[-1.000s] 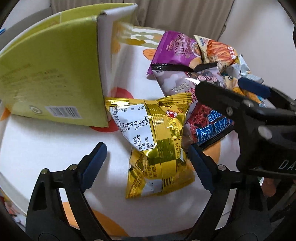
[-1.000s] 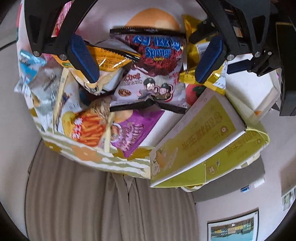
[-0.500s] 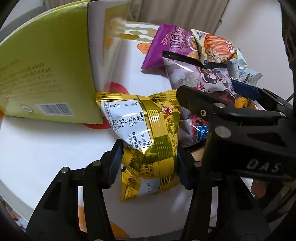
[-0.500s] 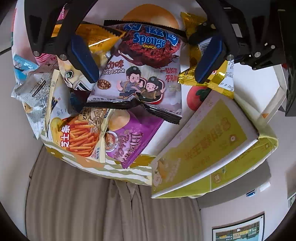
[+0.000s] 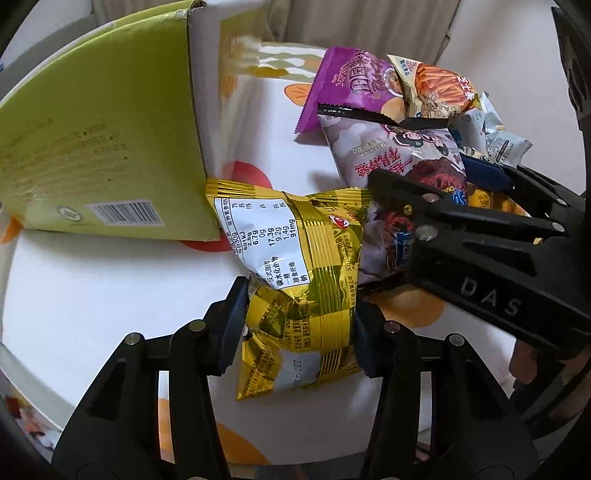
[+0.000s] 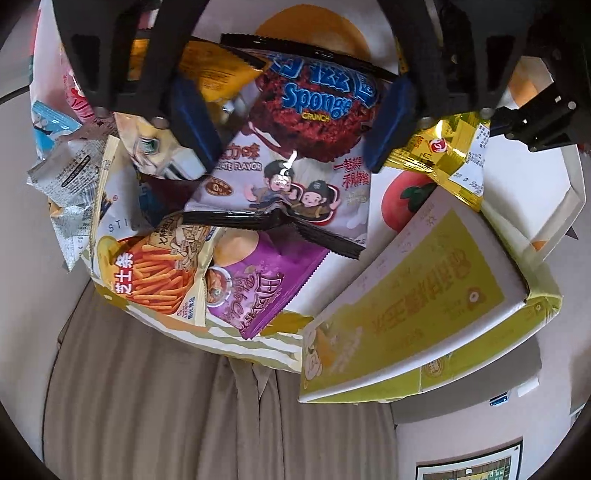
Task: Organize snacks
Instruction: 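Carry the gold bag into the box with left tool while right tool drops the Sponge bag in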
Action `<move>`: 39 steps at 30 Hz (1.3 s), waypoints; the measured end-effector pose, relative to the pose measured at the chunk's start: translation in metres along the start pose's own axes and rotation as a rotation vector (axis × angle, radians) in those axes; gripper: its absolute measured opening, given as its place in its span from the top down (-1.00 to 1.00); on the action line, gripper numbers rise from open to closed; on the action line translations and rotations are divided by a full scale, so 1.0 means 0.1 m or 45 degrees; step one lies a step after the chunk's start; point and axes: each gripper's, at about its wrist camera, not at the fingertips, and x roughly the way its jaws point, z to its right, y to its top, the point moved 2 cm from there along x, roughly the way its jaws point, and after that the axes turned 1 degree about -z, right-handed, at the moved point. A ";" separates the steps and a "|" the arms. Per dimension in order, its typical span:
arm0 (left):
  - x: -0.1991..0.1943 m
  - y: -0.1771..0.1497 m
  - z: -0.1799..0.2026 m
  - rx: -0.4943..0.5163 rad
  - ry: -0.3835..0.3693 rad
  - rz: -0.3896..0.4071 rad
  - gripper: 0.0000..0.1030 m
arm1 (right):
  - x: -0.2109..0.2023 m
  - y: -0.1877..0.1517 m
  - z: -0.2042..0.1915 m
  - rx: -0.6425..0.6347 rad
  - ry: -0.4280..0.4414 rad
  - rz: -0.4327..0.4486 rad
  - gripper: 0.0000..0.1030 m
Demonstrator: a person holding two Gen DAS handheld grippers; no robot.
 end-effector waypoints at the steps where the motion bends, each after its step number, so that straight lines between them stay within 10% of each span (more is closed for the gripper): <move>1: 0.00 0.00 0.01 0.002 0.005 0.001 0.11 | -0.01 0.00 0.01 0.001 0.005 0.003 -0.25; 16: -0.28 0.08 0.09 0.011 0.069 0.073 0.12 | -0.34 0.03 0.17 0.096 0.088 0.086 -0.08; 39: -1.70 0.71 -0.16 -0.089 0.138 0.375 0.12 | -1.40 0.70 0.16 0.107 0.265 0.226 -0.07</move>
